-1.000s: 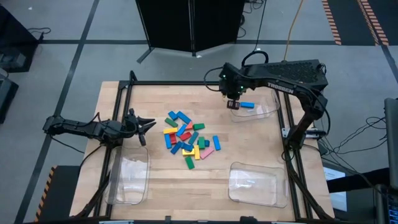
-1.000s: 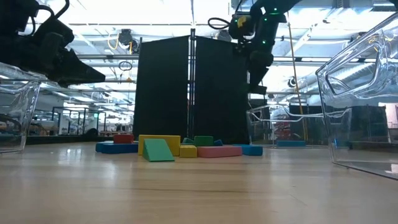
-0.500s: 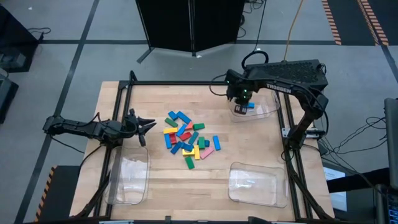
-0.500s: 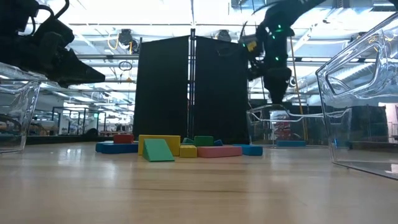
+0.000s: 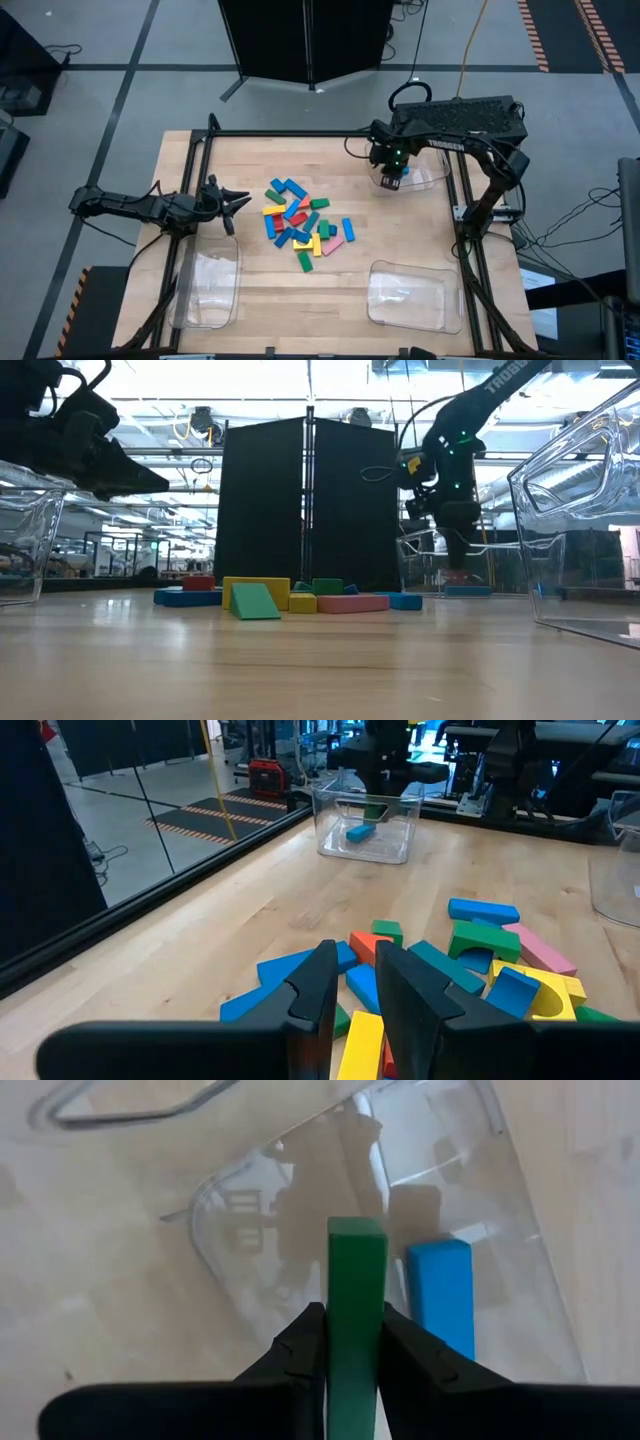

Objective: Sort blocks by size
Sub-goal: Put the green rectangle block into the top transparent bin, then adjust the top transparent bin, then put the blue rectangle block into the top transparent bin

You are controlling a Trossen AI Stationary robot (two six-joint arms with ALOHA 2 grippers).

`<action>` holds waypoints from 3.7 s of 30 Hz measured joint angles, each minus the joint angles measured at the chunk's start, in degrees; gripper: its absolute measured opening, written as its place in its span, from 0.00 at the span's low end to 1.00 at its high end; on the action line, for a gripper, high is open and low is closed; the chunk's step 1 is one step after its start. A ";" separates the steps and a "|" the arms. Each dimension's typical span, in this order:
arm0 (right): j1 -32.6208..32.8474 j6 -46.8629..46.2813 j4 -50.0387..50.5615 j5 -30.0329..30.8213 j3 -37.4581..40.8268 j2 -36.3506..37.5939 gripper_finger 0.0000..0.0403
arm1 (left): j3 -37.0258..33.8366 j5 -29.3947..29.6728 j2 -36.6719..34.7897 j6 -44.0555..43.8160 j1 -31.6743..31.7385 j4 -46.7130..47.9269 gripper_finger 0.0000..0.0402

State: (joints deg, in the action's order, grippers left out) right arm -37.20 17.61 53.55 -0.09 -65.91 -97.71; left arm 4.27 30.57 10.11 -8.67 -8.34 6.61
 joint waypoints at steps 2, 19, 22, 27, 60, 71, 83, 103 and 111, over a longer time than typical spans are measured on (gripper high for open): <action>-0.45 -0.07 -0.98 -0.04 0.60 0.01 0.16 | 0.00 0.00 0.01 0.02 0.01 0.00 0.19; 0.32 1.51 -3.16 5.68 1.01 0.00 0.36 | 0.00 0.04 0.02 0.37 0.02 -0.02 0.19; 1.66 2.92 -3.16 10.41 0.88 0.00 0.36 | 0.00 0.68 0.01 0.37 0.02 -0.02 0.19; 4.65 3.02 -3.50 15.48 0.13 0.63 0.36 | 0.00 1.20 0.02 0.37 0.02 -0.02 0.19; 28.39 -11.97 -2.20 0.14 0.70 12.57 0.35 | 0.00 1.17 0.02 -0.07 0.02 -0.09 0.19; 24.44 -9.11 -6.72 3.19 7.63 11.53 0.35 | 0.00 -0.05 0.00 -0.26 0.01 -0.12 0.19; 17.82 -5.96 -6.49 3.48 7.63 11.56 0.35 | 0.00 -0.08 0.01 0.01 0.02 -0.49 0.19; 18.84 -15.06 -14.07 -5.20 7.63 11.75 0.35 | 0.00 0.98 0.00 0.22 0.02 -0.09 0.19; 26.78 -41.25 -21.13 -4.05 7.63 8.84 0.36 | 0.00 1.07 0.00 0.18 0.02 -0.87 0.19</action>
State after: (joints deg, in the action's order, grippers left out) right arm -10.43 -23.64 32.42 -4.15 -58.28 -88.87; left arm 4.27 31.64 10.11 -8.49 -8.32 5.74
